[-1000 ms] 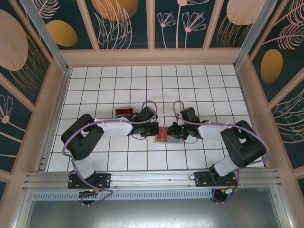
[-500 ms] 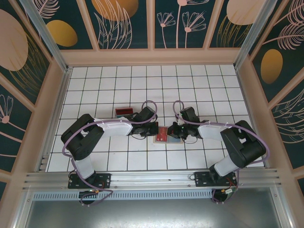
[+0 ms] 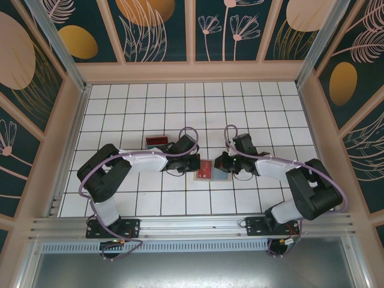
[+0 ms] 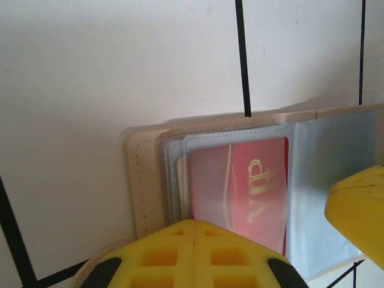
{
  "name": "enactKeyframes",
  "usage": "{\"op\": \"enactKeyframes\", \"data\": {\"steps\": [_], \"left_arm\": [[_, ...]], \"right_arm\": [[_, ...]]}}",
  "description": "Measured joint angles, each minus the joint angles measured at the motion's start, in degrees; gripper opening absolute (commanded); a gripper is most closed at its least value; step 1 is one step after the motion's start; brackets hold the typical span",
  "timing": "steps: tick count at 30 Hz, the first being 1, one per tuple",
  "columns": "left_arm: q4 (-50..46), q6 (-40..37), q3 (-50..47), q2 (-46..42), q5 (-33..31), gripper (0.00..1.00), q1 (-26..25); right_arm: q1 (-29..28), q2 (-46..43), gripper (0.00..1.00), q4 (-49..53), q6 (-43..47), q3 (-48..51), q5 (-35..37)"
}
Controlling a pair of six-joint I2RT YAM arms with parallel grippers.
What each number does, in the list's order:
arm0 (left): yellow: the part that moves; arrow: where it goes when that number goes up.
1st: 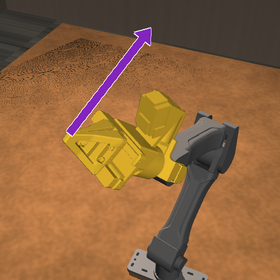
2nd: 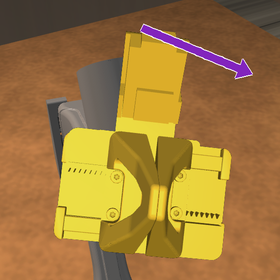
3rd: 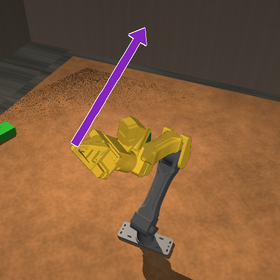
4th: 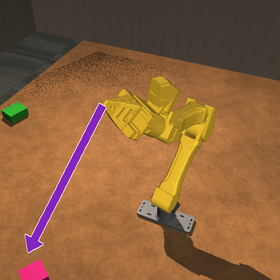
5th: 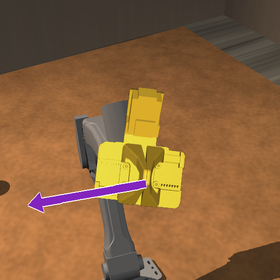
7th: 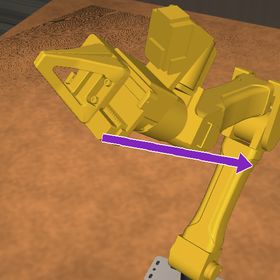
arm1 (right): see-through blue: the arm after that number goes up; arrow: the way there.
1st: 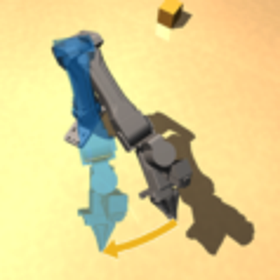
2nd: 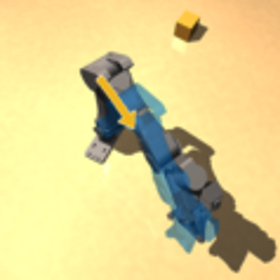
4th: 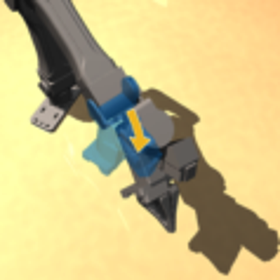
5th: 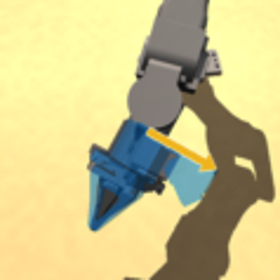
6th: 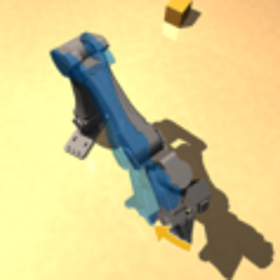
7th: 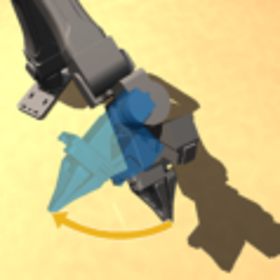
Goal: Take the credit cards out of the card holder
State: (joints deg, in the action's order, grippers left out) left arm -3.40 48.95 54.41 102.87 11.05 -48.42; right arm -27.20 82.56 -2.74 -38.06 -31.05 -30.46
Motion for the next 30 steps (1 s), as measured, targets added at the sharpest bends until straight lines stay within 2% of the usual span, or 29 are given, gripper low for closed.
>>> {"op": "enactKeyframes", "data": {"steps": [2, 6, 14, 30], "left_arm": [[0.0, 0.2, 0.0, 0.0, 0.0, 0.0, 0.0], [0.4, 0.3, -0.2, 0.0, 0.0, 0.0, 0.0], [0.9, 0.6, -0.4, 0.0, 0.2, 0.0, 0.0], [1.0, 0.7, -0.5, 0.0, 0.2, 0.0, 0.0]], "right_arm": [[0.0, -0.1, 0.1, 0.0, 0.0, 0.0, -0.2], [-0.5, 0.0, 0.14, -0.1, 0.2, 0.0, -0.9], [-2.4, 2.3, 0.15, -0.5, 0.2, 0.0, -1.1], [-2.6, 3.8, 0.17, 0.0, 0.7, 0.0, -0.5]]}}
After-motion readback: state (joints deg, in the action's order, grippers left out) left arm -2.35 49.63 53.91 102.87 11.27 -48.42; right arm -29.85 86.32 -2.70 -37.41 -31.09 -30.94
